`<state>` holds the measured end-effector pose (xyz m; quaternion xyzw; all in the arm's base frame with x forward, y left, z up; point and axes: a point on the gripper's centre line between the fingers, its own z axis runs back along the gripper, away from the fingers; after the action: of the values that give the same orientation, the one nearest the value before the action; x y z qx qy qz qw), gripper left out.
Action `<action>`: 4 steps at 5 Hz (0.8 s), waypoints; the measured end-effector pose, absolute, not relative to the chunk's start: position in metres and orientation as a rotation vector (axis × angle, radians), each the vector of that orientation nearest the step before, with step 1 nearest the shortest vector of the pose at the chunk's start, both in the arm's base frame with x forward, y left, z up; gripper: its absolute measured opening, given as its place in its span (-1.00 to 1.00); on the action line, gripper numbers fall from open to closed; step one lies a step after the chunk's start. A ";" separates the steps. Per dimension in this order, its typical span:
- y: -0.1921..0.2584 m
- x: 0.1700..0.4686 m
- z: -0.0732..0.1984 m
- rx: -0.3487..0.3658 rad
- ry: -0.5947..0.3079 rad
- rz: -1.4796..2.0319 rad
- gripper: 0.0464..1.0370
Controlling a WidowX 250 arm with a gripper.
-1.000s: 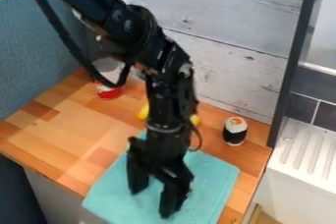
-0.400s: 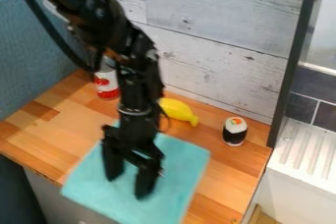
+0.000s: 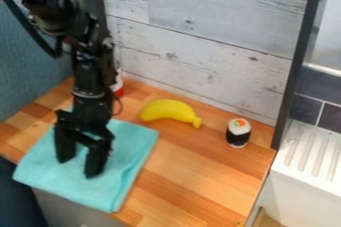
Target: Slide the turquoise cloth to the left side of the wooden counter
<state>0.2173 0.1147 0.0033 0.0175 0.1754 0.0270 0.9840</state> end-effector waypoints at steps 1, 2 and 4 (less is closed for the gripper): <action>0.138 0.215 0.004 0.054 0.393 0.045 0.94; 0.155 0.214 0.007 0.088 0.400 0.014 0.94; 0.164 0.218 0.027 0.123 0.332 -0.004 0.93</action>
<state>0.2182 0.1644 0.0267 0.0610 0.1649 -0.0020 0.9844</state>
